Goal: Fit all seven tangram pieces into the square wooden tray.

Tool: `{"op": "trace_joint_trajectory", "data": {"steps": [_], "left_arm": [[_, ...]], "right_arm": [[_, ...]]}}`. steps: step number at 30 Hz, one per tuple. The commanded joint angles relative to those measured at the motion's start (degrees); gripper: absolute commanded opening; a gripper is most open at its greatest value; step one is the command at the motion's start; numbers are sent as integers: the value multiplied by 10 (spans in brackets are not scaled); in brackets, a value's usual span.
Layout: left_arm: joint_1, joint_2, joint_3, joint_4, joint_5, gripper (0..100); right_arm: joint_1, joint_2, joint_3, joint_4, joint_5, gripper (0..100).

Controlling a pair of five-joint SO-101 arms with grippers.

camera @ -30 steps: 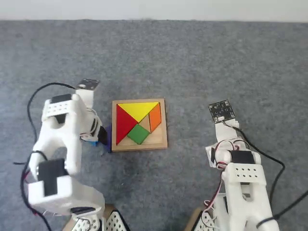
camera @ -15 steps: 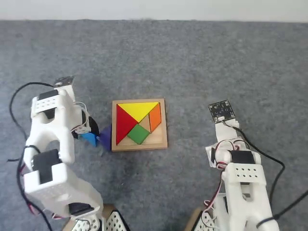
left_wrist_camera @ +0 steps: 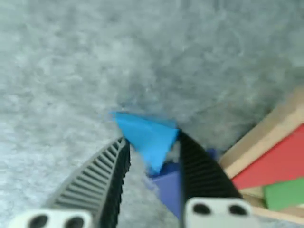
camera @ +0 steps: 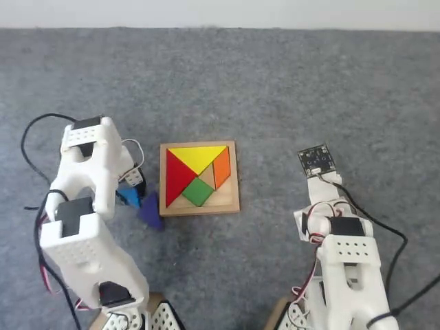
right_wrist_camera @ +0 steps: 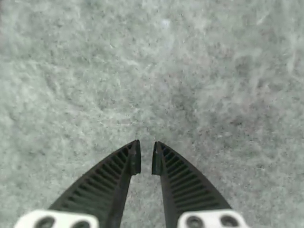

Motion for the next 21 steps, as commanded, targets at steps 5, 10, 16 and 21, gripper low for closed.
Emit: {"op": "trace_joint_trajectory", "data": {"steps": [5, 10, 16, 21], "left_arm": [[-9, 11, -1, 14, -18, 11], [-8, 5, -35, 25, -65, 11], [-8, -104, -66, 58, -120, 13], [-9, -178, -63, 94, -137, 154]], "right_arm": [[4, -15, -4, -14, 5, 65], [4, -15, 7, -36, 5, 65], [4, -15, 9, -38, 5, 65], [4, -15, 11, -44, 5, 65]]}}
